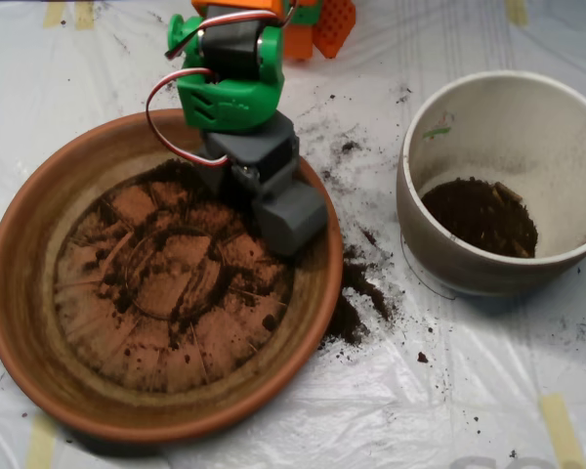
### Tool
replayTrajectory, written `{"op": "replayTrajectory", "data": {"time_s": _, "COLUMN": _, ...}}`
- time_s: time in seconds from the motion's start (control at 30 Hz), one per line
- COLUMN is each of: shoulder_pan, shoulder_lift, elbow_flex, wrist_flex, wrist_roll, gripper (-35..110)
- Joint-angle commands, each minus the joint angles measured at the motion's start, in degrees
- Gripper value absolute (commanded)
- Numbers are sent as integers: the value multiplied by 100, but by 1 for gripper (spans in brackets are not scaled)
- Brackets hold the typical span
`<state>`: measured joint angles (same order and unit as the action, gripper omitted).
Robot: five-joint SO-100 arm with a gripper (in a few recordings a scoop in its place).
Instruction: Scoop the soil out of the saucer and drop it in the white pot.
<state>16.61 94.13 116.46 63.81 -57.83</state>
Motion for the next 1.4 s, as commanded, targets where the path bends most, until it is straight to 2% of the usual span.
{"op": "replayTrajectory", "data": {"time_s": 0.0, "shoulder_pan": 141, "shoulder_lift": -97, "elbow_flex": -299, "wrist_flex": 70, "wrist_roll": 123, "gripper": 33}}
{"op": "replayTrajectory", "data": {"time_s": 0.23, "shoulder_pan": 369, "shoulder_lift": -1107, "elbow_flex": -1538, "wrist_flex": 308, "wrist_roll": 1099, "gripper": 36}}
{"op": "replayTrajectory", "data": {"time_s": 0.33, "shoulder_pan": 352, "shoulder_lift": -1389, "elbow_flex": -1837, "wrist_flex": 457, "wrist_roll": 1169, "gripper": 36}}
{"op": "replayTrajectory", "data": {"time_s": 0.63, "shoulder_pan": 220, "shoulder_lift": -686, "elbow_flex": -976, "wrist_flex": 334, "wrist_roll": 264, "gripper": 31}}
{"op": "replayTrajectory", "data": {"time_s": 0.97, "shoulder_pan": 580, "shoulder_lift": -360, "elbow_flex": -782, "wrist_flex": 396, "wrist_roll": -431, "gripper": 15}}
{"op": "replayTrajectory", "data": {"time_s": 1.37, "shoulder_pan": 993, "shoulder_lift": -185, "elbow_flex": -413, "wrist_flex": 492, "wrist_roll": -1512, "gripper": 22}}
